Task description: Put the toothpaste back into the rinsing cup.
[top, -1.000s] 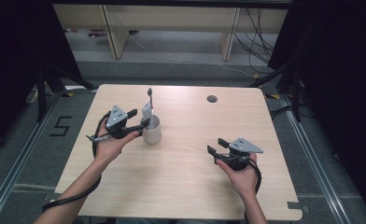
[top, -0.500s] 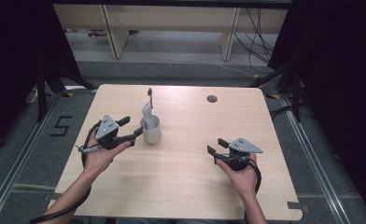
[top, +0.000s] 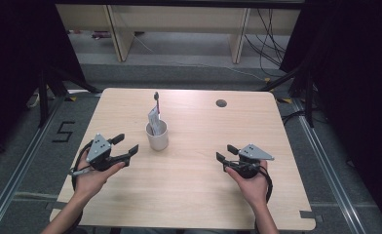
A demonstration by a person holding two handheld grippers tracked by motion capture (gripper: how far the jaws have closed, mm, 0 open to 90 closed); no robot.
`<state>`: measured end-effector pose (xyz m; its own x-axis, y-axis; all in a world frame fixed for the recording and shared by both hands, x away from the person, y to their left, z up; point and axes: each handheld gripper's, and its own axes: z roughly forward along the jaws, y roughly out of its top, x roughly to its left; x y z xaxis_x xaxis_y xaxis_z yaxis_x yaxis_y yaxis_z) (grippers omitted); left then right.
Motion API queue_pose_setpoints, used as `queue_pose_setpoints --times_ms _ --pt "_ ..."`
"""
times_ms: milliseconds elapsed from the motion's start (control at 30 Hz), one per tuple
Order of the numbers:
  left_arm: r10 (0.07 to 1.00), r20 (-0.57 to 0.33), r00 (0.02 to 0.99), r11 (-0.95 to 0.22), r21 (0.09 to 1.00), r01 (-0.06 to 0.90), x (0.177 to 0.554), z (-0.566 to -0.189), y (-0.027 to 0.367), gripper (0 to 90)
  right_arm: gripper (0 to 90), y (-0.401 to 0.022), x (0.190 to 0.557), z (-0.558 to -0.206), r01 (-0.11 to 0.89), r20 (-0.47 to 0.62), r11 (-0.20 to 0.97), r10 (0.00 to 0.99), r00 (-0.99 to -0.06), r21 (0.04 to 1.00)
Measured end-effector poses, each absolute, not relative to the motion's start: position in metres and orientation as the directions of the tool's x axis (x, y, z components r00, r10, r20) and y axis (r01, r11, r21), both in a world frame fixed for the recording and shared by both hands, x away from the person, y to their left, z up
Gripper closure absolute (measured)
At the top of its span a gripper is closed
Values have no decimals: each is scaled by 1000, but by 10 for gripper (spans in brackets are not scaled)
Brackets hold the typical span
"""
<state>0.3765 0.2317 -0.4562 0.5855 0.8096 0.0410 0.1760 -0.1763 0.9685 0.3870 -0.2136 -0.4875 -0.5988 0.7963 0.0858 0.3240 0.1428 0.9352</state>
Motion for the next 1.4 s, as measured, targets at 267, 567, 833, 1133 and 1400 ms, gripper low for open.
queue_pose_setpoints --times_ms 267,567,833,1133,1400 --pt "847 14 532 -147 967 210 366 -480 250 319 432 -214 387 -488 323 71 160 796 -601 933" --pt "875 10 485 -137 964 226 363 -506 267 318 432 -212 386 -489 347 105 137 797 -595 928" --pt "882 13 472 -132 967 219 365 -515 271 316 431 -212 387 -490 339 88 153 795 -601 928" --pt "882 27 471 -150 963 224 364 -523 270 316 430 -214 387 -492 324 58 182 791 -610 928" --pt "883 44 468 -161 964 213 363 -523 268 317 428 -213 387 -493 330 63 191 777 -626 925"
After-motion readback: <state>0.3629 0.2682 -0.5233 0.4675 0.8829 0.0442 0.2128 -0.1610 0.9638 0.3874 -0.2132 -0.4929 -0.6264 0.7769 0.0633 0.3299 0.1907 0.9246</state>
